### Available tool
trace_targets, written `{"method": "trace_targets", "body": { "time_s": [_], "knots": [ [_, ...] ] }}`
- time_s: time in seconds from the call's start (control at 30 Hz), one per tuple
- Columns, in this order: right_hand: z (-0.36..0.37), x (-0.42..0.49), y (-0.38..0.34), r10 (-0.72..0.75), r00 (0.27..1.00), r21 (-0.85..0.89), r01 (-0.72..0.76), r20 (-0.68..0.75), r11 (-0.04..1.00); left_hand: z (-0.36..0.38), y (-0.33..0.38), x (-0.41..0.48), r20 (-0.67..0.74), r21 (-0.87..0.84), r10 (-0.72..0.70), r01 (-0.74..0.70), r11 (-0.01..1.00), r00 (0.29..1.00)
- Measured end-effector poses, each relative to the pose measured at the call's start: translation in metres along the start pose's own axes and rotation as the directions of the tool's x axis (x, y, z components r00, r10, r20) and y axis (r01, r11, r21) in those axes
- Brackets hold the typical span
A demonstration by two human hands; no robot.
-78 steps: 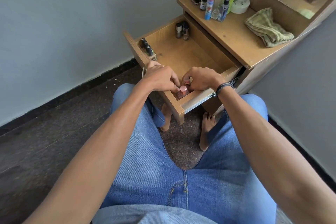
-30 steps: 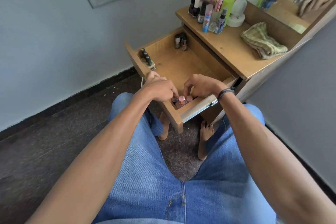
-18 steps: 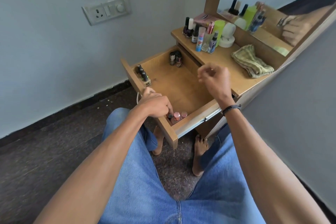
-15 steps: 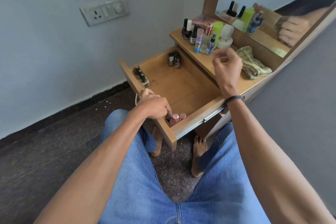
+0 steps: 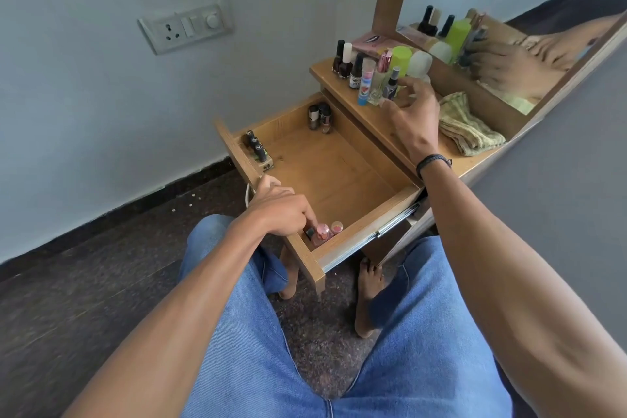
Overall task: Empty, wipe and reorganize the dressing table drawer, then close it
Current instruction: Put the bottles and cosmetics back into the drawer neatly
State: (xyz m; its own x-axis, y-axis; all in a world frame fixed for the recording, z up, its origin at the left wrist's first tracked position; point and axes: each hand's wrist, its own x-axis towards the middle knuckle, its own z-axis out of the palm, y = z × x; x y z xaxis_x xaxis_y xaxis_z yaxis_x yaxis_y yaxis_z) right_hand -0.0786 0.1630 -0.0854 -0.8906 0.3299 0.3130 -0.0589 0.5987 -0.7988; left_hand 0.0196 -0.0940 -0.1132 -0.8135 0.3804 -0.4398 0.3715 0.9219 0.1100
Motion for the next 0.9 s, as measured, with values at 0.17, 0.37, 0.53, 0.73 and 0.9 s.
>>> {"method": "trace_targets", "body": {
  "time_s": [0.17,0.37,0.53,0.73,0.9],
  "knots": [
    [0.001,0.001,0.004,0.04,0.999,-0.025,-0.04,0.014,0.999,0.006,-0.003,0.004,-0.077,-0.093,0.009,-0.016,0.995,0.997],
    [0.002,0.001,0.005,0.052,0.999,-0.026,-0.051,0.013,0.998,-0.017,0.006,0.01,-0.204,-0.535,-0.119,-0.009,0.845,0.972],
    [0.002,0.001,0.006,0.079,0.997,-0.021,-0.079,0.007,0.997,-0.061,0.022,0.035,-0.438,-0.744,-0.281,-0.169,0.646,0.854],
    [0.004,0.002,0.006,0.079,0.997,-0.023,-0.079,0.01,0.997,-0.112,0.048,0.071,-0.696,-0.622,-0.319,-0.318,0.715,0.644],
    [0.005,0.004,0.009,0.051,0.998,-0.021,-0.051,0.022,0.998,-0.144,0.062,0.097,-0.788,-0.468,-0.218,-0.328,0.821,0.576]
  ]
}}
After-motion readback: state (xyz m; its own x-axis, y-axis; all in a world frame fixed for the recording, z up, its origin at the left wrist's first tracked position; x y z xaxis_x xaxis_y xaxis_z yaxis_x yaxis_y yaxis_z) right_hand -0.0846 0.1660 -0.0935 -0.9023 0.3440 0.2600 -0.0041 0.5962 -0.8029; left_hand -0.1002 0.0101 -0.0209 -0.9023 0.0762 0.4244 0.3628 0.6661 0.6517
